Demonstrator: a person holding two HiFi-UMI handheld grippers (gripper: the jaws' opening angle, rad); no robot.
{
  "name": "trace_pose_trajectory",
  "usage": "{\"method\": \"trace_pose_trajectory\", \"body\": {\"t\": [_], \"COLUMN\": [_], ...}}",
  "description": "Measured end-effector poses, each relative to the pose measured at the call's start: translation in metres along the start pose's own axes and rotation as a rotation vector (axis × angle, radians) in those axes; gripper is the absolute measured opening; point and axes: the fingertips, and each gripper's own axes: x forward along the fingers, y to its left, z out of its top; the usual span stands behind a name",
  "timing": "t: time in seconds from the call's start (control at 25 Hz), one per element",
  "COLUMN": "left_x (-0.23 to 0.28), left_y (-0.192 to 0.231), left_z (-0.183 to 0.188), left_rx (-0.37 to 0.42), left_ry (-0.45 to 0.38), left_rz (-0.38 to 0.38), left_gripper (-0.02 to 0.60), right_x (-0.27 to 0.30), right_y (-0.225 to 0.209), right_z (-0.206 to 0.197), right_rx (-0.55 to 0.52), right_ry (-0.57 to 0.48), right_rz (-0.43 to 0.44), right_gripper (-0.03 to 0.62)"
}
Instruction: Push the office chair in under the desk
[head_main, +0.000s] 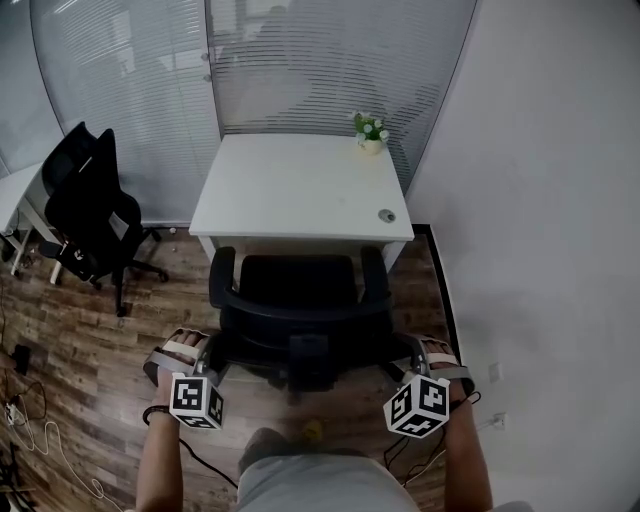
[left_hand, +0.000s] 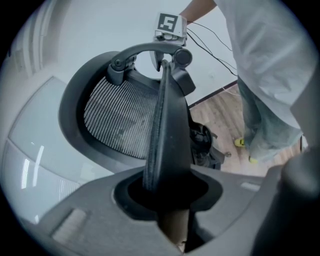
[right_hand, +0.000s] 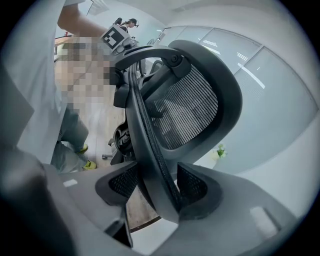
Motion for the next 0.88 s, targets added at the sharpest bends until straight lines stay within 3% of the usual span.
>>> {"method": "trace_pose_trajectory", "body": {"t": [0.4,0.56,0.88], "left_x": [0.029,0.035,0.043], "left_y": [0.035,0.045,0.049], "left_z": [-0.01,-0.019,-0.02], "left_rx": [0.015,0.018,0.043], "left_ry": [-0.013,-0.016,-0.029], "left_rz": [0.003,-0.03,0.009], "left_gripper": [0.117,0.123,0.119], "right_x": [0.026,0.03,0.037], "right_y": [-0.033,-0.038,-0.042], "right_z": [0.005,0.013,0.012], "right_rx": [0.011,0.014,0.005], "right_ry": [0.008,-0.012,-0.025], "right_rz": [-0.011,-0.038,-0.071], "right_gripper": [0.242,0.241,0.242]}}
